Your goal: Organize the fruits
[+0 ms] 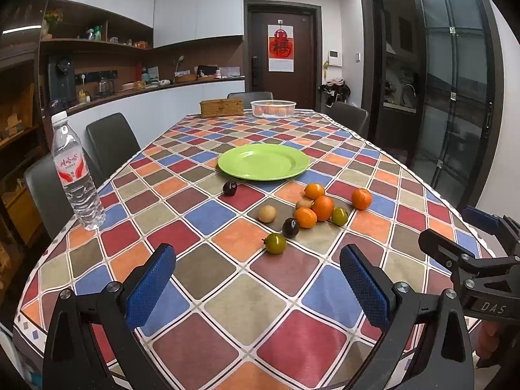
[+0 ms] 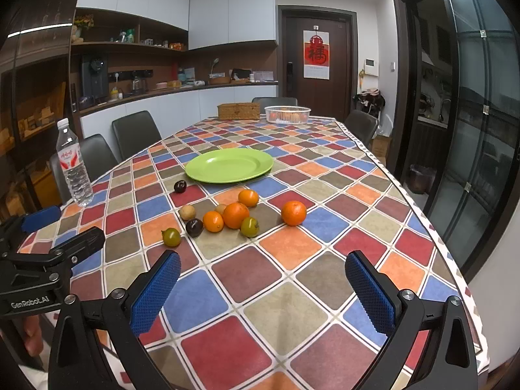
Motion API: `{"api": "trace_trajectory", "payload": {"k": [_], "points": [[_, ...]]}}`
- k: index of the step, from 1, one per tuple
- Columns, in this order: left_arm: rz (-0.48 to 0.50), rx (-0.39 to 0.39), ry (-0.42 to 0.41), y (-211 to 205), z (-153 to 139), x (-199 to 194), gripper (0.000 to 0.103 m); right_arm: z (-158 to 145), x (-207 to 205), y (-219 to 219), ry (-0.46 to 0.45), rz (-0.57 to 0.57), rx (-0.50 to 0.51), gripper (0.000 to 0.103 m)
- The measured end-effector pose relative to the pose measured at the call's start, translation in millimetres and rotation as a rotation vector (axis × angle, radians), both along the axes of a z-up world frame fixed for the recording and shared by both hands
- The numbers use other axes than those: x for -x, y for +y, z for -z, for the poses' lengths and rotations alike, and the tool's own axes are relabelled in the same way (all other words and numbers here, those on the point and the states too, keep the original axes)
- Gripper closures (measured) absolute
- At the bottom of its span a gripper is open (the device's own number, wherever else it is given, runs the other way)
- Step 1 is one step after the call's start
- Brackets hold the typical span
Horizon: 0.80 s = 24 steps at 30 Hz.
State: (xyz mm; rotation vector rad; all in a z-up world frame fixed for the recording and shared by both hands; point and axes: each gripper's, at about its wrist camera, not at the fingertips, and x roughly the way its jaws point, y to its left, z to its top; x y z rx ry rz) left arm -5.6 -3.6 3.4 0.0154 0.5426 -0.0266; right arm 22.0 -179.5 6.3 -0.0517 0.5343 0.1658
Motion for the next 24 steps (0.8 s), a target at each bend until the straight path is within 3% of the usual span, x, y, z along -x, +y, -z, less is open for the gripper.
{"api": "trace_trajectory", "payload": {"k": [24], "points": [[0.003, 0.002, -0.001, -1.8, -0.8, -0.4, 0.000, 0.2, -1.4, 0.3, 0.001, 0.000, -0.006, 0.001]]}}
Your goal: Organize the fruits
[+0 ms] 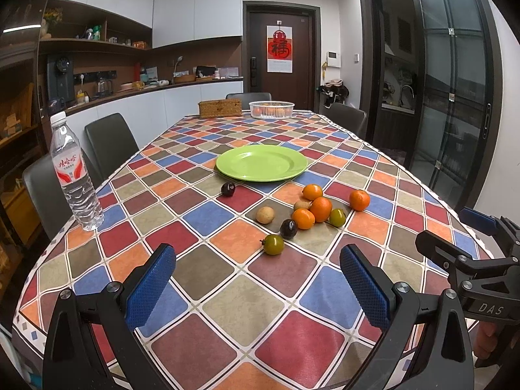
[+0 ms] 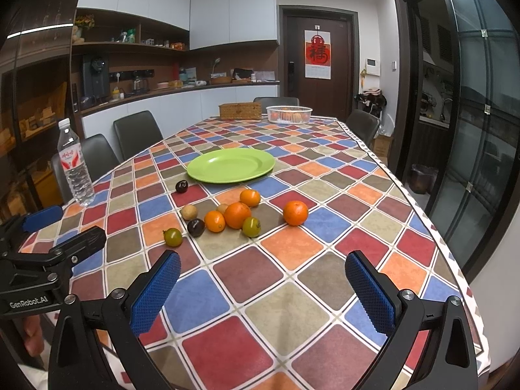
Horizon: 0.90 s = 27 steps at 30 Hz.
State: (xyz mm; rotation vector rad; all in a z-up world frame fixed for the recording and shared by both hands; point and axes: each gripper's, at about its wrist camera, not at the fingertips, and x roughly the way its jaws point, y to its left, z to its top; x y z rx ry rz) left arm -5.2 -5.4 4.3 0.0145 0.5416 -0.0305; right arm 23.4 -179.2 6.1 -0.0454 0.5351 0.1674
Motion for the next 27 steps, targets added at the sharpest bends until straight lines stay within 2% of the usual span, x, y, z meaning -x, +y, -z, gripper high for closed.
{"api": "trace_trajectory", "payload": {"k": [27], "points": [[-0.001, 0.001, 0.001, -0.3, 0.1, -0.2, 0.000, 0.4, 1.8, -0.2, -0.001, -0.001, -0.003, 0.001]]}}
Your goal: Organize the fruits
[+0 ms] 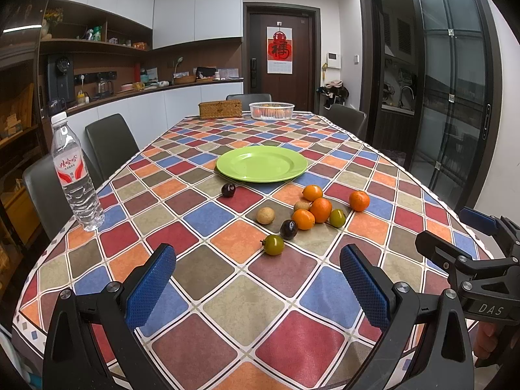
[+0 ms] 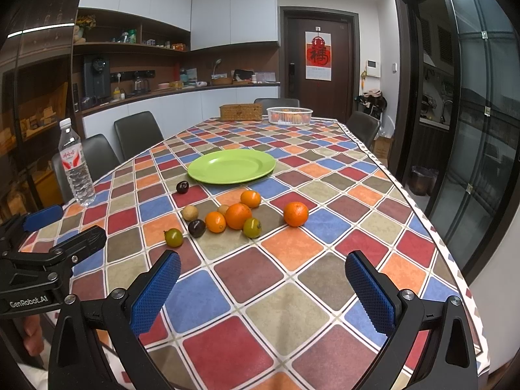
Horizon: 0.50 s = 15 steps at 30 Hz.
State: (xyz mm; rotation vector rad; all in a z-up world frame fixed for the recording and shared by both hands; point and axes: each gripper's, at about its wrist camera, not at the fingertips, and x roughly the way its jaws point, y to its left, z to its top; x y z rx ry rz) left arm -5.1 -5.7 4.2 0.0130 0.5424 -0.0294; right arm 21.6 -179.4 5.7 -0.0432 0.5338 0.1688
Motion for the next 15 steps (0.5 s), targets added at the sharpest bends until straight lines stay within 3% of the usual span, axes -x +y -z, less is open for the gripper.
{"api": "trace_trajectory", "payload": {"k": [15], "points": [[0.016, 0.017, 0.057, -0.1, 9.0, -11.4, 0.000, 4.2, -5.6, 8.2, 0.040, -0.010, 0.002, 0.001]]}}
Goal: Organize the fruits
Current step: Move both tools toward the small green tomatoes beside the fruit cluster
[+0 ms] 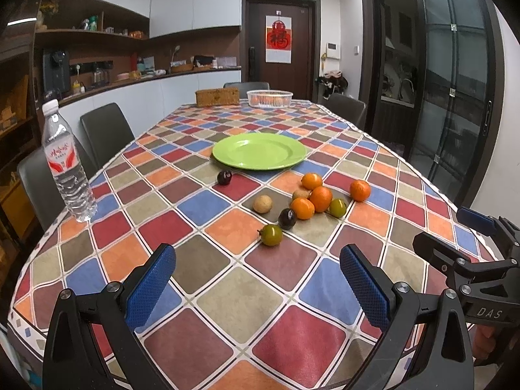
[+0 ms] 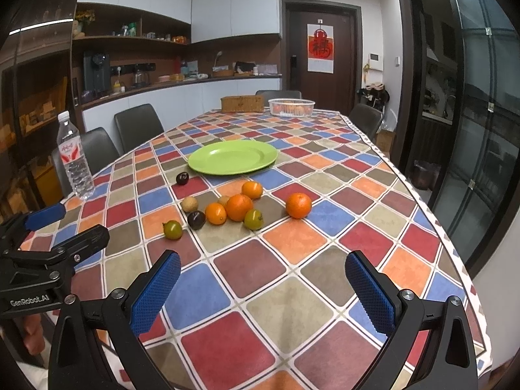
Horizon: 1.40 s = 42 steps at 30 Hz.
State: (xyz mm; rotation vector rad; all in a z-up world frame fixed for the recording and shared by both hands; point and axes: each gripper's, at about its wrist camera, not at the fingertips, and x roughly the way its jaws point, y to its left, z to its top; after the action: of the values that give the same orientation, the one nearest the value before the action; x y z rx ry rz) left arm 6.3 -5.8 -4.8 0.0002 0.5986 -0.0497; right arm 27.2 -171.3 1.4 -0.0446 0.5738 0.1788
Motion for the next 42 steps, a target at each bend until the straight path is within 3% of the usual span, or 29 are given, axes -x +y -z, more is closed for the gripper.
{"api": "trace_trajectory", "payload": {"k": [14, 17, 22, 30, 42], "points": [[0.024, -0.052, 0.049, -2.3, 16.0, -31.2, 0.002, 24.6, -28.1, 0.6, 0.088, -0.009, 0.018, 0.001], [0.039, -0.056, 0.070, -2.7, 20.0, -42.9, 0.006, 28.6, -37.2, 3.6, 0.091, -0.015, 0.036, 0.001], [0.064, -0.039, 0.115, -2.8, 28.7, -61.9, 0.022, 33.0, -54.5, 10.8, 0.099, -0.040, 0.065, 0.003], [0.075, -0.033, 0.176, -2.1, 42.8, -85.6, 0.033, 40.1, -82.0, 27.8, 0.110, -0.098, 0.124, 0.011], [0.097, -0.041, 0.260, -6.0, 58.9, -112.1, 0.045, 56.0, -125.9, 35.9, 0.178, -0.136, 0.106, 0.027]]}}
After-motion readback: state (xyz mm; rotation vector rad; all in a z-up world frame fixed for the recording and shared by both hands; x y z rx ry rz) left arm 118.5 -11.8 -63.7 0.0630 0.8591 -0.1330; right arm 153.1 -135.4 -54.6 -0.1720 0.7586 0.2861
